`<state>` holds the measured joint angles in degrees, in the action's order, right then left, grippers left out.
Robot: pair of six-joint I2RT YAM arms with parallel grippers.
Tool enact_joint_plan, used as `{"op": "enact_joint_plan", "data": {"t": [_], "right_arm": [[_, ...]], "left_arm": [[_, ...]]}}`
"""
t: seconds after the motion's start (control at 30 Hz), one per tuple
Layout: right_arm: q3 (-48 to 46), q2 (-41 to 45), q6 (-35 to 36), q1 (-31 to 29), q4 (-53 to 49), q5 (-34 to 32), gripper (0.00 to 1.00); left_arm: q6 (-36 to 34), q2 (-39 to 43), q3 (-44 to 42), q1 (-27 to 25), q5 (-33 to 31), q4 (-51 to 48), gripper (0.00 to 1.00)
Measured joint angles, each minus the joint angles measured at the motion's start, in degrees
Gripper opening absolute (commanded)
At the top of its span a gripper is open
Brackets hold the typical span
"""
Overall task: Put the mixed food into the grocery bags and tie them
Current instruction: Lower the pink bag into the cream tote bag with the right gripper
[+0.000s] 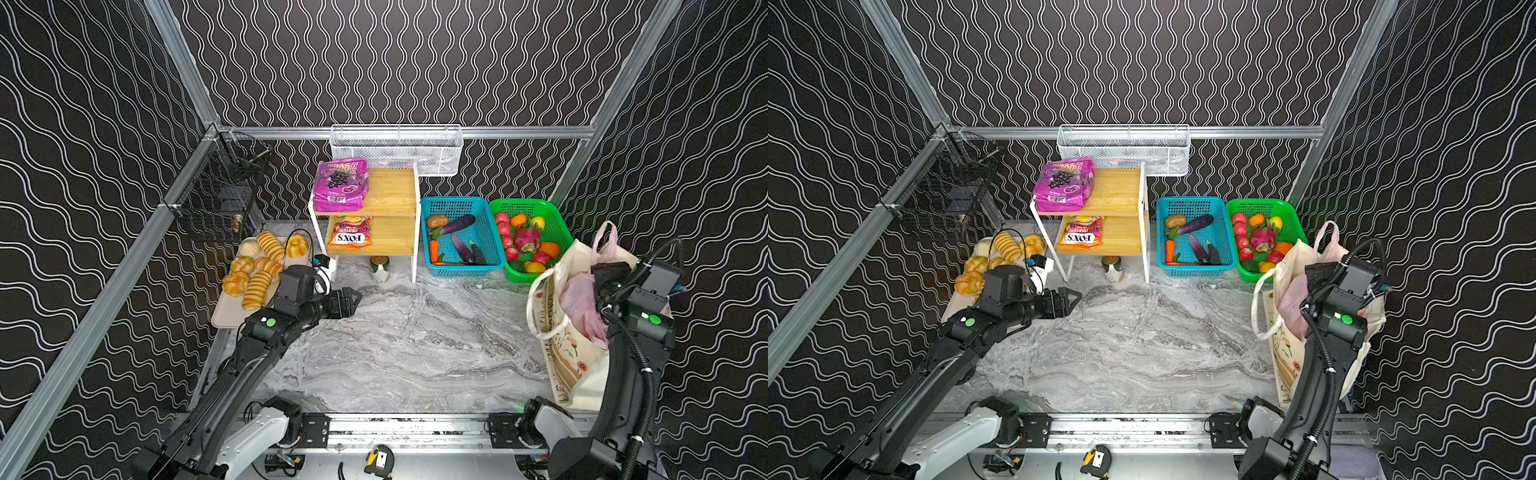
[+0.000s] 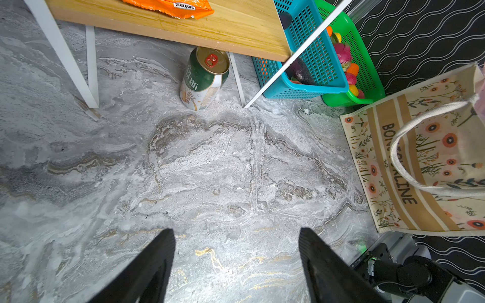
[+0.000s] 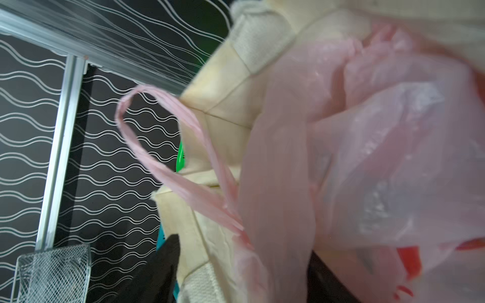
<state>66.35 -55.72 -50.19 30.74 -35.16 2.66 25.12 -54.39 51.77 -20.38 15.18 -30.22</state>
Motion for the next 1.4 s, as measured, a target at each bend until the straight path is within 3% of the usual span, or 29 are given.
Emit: {"op": "enact_joint_plan", "data": {"t": [0.23,0.37,0.43,0.53,0.67,0.87,1.0,1.13,1.27,1.4], "right_arm": [[7.34,2.47,10.29,0.0,-1.77,-3.3,0.83],[11.19,-4.37,15.47,0.0,-1.81,-3.89,0.6],[10.56,-7.28,16.74,0.11,-1.88,-5.35,0.45],[7.43,-9.42,17.0,1.11,-0.66,-7.96,0.32],[1.38,-12.72,16.15,4.31,2.71,-10.08,0.29],[-7.96,-17.31,11.41,9.22,8.87,-7.32,0.29],[-9.11,-16.83,10.23,9.4,9.01,-5.64,0.39],[-2.43,-12.0,12.15,9.14,4.92,-1.55,0.5],[4.13,-9.07,14.78,4.83,4.52,1.51,0.55],[7.04,-10.47,18.78,-5.7,2.45,-0.59,0.44]], "left_arm": [[0.02,-2.4,0.35,0.0,1.09,0.48,0.78],[0.02,-2.75,1.22,0.0,1.86,0.66,0.78],[0.02,-2.4,1.2,0.0,1.9,0.57,0.78],[0.09,-1.25,0.74,0.0,1.9,0.63,0.78],[0.46,-0.68,0.37,0.0,1.9,0.5,0.78],[1.55,-1.16,0.39,0.0,1.97,0.61,0.78],[1.68,-1.53,0.39,0.0,2.38,0.63,0.78],[1.84,-1.73,0.28,0.0,2.64,0.98,0.78],[3.15,-2.64,-0.15,0.0,3.28,2.25,0.78],[3.45,-4.09,0.24,0.0,4.44,2.91,0.78]]}}
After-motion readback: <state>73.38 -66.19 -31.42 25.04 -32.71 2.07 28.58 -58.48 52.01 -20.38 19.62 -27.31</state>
